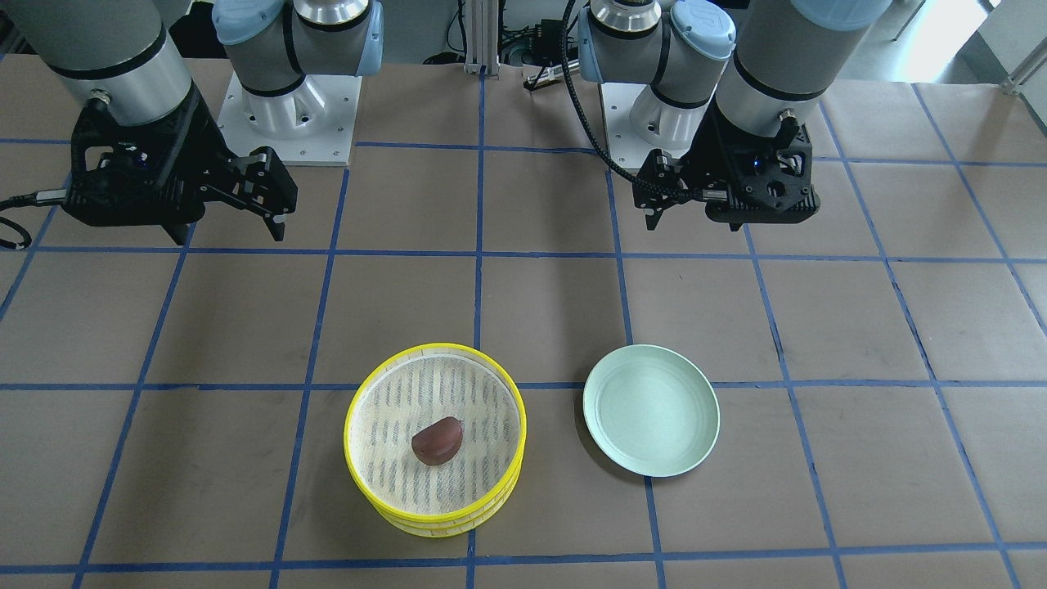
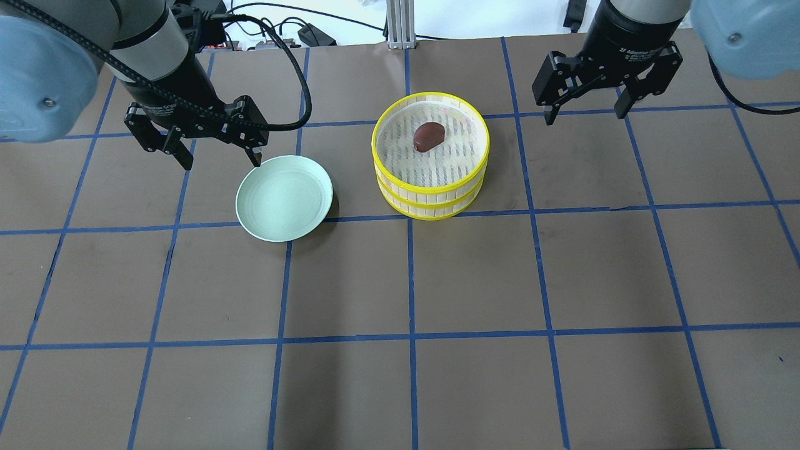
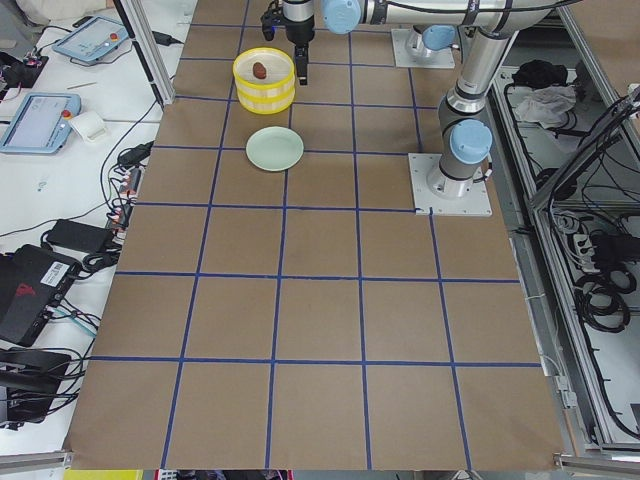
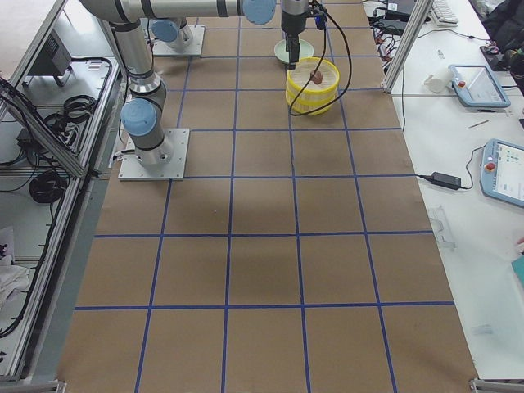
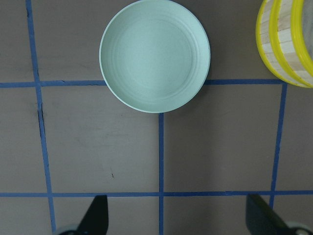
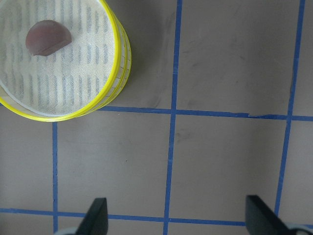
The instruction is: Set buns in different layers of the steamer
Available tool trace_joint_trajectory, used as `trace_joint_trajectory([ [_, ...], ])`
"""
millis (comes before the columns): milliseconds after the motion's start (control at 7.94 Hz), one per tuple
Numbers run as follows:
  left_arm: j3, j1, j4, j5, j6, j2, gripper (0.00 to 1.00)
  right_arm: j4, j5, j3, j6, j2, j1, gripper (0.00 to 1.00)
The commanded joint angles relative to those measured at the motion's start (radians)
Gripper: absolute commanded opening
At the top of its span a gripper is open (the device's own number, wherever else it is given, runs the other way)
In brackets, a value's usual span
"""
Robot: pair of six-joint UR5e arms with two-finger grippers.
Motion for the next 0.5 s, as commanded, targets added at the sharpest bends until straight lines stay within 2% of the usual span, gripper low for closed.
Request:
trace_joint_trajectory([
  [0,-0.023,0.0,-0.003,0.004,0.004,0.003,1.0,-0.003,0.001,0.002,0.0,0.006,0.018,1.0],
  [378,-0.03,0.0,-0.006,0.009,0.003,0.009,1.0,-0.003,-0.009,0.002,-0.007,0.011,0.015,1.0],
])
